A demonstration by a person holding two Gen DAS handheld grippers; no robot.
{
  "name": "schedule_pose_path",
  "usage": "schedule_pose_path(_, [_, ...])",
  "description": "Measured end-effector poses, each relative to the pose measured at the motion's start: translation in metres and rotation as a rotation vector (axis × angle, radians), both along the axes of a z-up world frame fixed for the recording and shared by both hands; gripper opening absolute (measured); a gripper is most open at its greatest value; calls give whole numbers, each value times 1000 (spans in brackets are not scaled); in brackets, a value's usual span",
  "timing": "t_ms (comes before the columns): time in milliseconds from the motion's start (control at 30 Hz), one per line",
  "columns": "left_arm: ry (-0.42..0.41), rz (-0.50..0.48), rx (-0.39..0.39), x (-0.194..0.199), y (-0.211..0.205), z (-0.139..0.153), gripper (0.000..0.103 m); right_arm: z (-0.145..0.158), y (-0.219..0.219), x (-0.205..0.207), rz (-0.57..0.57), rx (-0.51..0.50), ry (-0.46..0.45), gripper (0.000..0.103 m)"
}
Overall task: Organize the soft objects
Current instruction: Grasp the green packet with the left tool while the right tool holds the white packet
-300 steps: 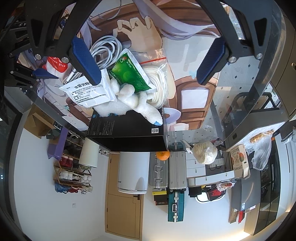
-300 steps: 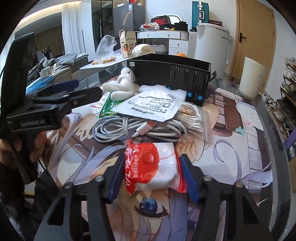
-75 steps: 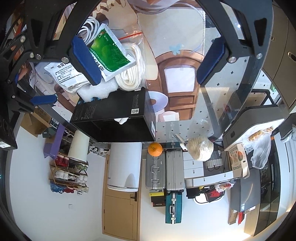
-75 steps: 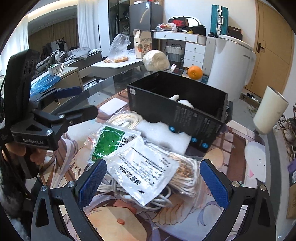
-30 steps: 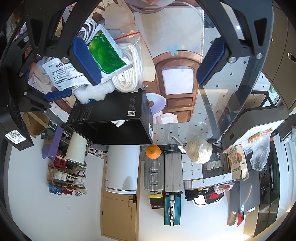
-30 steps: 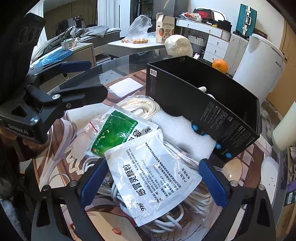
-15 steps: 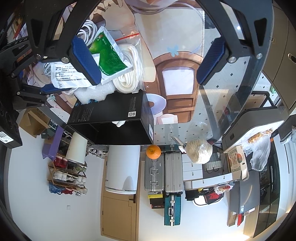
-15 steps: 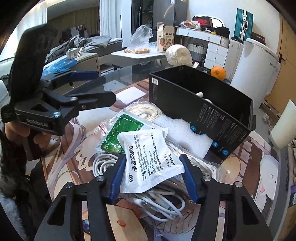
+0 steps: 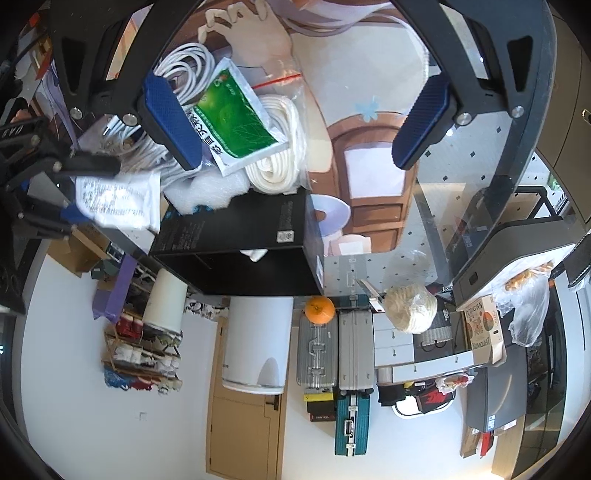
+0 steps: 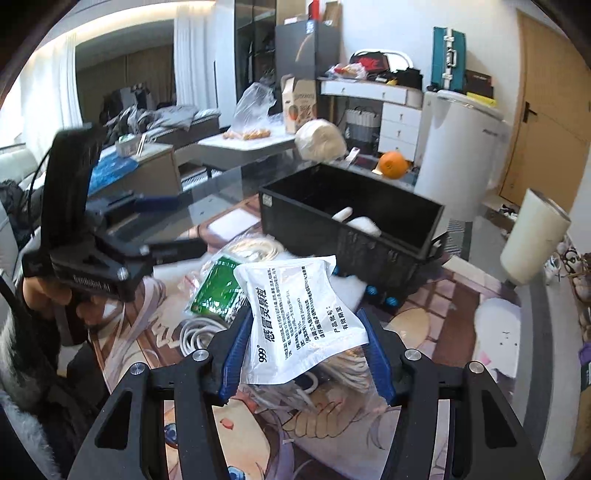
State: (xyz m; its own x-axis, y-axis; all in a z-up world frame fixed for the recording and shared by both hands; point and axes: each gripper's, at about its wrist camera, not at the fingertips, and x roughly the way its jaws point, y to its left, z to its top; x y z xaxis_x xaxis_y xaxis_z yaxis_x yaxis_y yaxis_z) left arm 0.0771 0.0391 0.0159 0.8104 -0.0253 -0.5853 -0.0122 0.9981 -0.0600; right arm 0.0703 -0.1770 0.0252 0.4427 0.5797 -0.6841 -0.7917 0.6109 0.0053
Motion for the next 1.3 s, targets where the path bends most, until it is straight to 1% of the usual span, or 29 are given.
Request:
schedule_pose_path(133, [49, -24, 46, 6, -16, -6, 103, 8, -7, 0, -23, 23, -18, 58])
schedule_pose_path(300, [124, -35, 101, 18, -35, -16, 103, 10, -8, 2, -38, 25, -28, 58])
schedule_pose_path(433, [162, -27, 98, 26, -43, -21, 103, 10, -11, 1, -47, 29, -32, 58])
schedule_pose_path(600, [216, 21, 118, 39, -44, -29, 103, 12, -14, 3, -55, 35, -36, 58])
schedule_pose_path(833, [223, 43, 124, 30, -33, -30, 103, 12, -14, 3, -57, 36, -35, 58])
schedule_pose_path(1000, [227, 48, 108, 26, -29, -31, 103, 11, -13, 3, -53, 39, -32, 58])
schedule_pose_path(1100, [230, 37, 116, 27, -34, -32, 103, 12, -13, 2, -52, 39, -32, 58])
schedule_pose_path(1200, [245, 14, 143, 27, -40, -35, 103, 12, -10, 1, -51, 41, -31, 58])
schedule_pose_path(1233, [245, 6, 152, 27, -42, -35, 102, 12, -10, 1, -51, 41, -30, 58])
schedule_pose_path(1300, [245, -8, 162, 27, -44, -34, 98, 11, -9, 1, -50, 41, -29, 58])
